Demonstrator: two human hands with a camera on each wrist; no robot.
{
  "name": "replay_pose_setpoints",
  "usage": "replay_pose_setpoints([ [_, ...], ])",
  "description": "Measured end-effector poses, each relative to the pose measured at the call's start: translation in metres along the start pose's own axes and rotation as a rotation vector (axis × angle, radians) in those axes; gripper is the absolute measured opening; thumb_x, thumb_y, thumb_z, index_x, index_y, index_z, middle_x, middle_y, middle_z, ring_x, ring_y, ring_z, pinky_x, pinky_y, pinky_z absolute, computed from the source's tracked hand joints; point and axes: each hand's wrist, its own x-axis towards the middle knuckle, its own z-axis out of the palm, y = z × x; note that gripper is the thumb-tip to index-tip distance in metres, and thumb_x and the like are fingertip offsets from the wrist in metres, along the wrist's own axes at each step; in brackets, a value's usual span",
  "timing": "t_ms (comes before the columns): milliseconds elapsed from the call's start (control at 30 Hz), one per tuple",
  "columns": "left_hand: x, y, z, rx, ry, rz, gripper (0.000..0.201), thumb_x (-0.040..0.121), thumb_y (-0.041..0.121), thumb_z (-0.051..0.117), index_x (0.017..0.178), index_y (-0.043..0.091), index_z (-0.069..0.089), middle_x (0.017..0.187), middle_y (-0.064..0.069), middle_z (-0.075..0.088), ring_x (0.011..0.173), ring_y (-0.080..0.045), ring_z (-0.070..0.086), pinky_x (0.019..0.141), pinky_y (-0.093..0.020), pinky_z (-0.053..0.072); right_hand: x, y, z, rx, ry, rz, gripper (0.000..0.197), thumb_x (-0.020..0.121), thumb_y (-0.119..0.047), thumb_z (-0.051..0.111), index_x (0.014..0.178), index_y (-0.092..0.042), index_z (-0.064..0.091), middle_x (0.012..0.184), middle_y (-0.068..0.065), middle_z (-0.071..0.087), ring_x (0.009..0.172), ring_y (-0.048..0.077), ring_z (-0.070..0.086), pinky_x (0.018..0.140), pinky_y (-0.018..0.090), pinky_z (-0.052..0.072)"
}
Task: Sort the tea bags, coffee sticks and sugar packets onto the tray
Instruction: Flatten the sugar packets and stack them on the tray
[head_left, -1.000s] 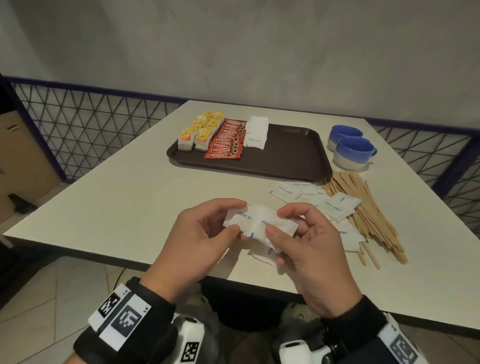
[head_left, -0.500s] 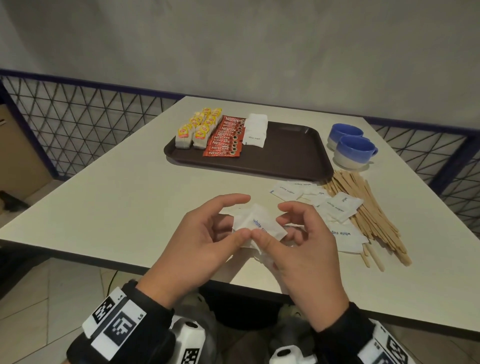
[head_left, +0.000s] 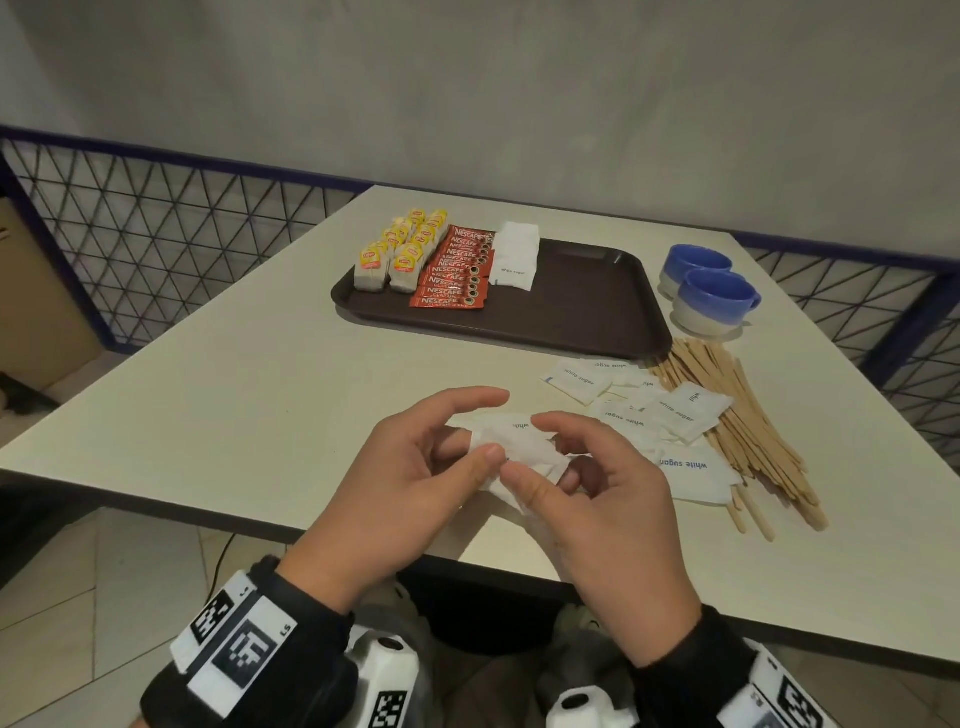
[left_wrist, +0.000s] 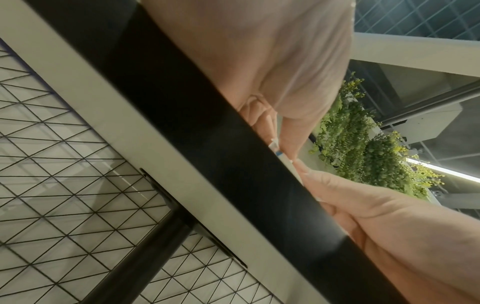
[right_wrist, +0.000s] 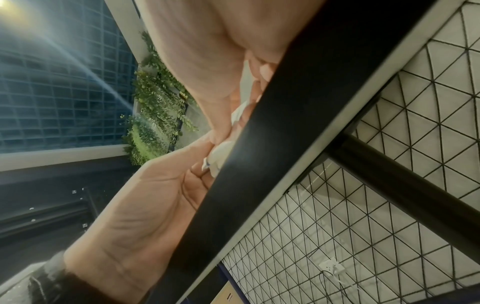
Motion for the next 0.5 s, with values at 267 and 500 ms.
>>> replay_pose_setpoints([
  [267,-0.001,0.000,-0.002,-0.027,-0.024,-0.029,0.037,0.101,0.008,0.062,0.133,0.028,0.063,0.102,-0.001,0.081,0.101,-0.020,0.075,0.087,-0.032,0.055,0.003,-0.003,-0.006,0.162,-0.046,0.124,0.014,0.088,-0.018,0.077,0.099,-0.025,0.075,0.078,0.012,0.064,0.059,0.026,0.059,0.054,0.035,0.055],
  [500,-0.001,-0.002,0.000,-0.004,0.062,-0.002,0.017,0.097,0.015,0.067,0.105,0.026,0.078,0.088,0.005,0.080,0.086,-0.010,0.075,0.074,-0.025,0.056,0.003,-0.009,-0.010,0.222,-0.092,0.196,0.010,0.089,-0.011,0.075,0.097,-0.012,0.068,0.071,0.018,0.060,0.051,0.022,0.056,0.047,0.032,0.051],
])
